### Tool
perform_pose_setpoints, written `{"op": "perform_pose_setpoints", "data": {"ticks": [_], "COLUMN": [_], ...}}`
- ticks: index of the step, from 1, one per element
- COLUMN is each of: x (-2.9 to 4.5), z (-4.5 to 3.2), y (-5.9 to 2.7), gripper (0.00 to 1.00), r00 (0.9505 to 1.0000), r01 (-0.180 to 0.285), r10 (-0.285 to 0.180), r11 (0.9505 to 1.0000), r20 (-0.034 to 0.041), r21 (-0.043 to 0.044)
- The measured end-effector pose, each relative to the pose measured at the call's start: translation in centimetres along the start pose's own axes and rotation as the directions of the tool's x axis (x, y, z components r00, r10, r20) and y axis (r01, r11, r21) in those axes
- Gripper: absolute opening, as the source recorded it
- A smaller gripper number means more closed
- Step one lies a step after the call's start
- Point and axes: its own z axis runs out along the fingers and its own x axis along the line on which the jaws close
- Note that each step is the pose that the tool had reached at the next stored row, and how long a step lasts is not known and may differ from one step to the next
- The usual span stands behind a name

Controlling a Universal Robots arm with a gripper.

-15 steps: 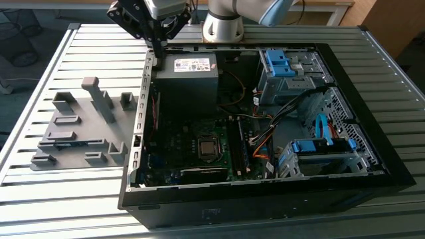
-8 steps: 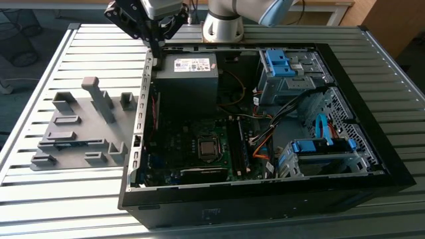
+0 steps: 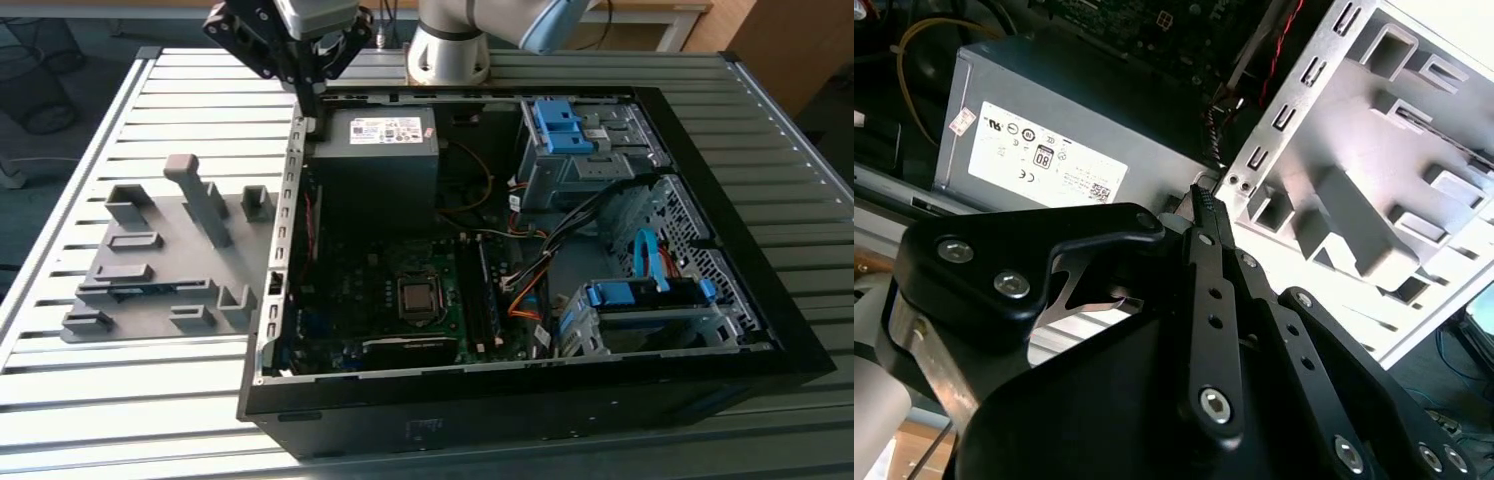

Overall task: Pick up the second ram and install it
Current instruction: 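Reach for the second ram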

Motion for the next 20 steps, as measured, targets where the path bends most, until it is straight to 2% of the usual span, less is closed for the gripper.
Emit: {"op": "perform_pose_setpoints", "data": {"ticks": [20], "x": [1.54], "z": [0.05], "y": [-0.12], "gripper": [0.11], "r00": [1.0], "r01": [0.0], "r10": [0.0], "r11": [1.0], "r20": [0.0], "r21": [0.0]}}
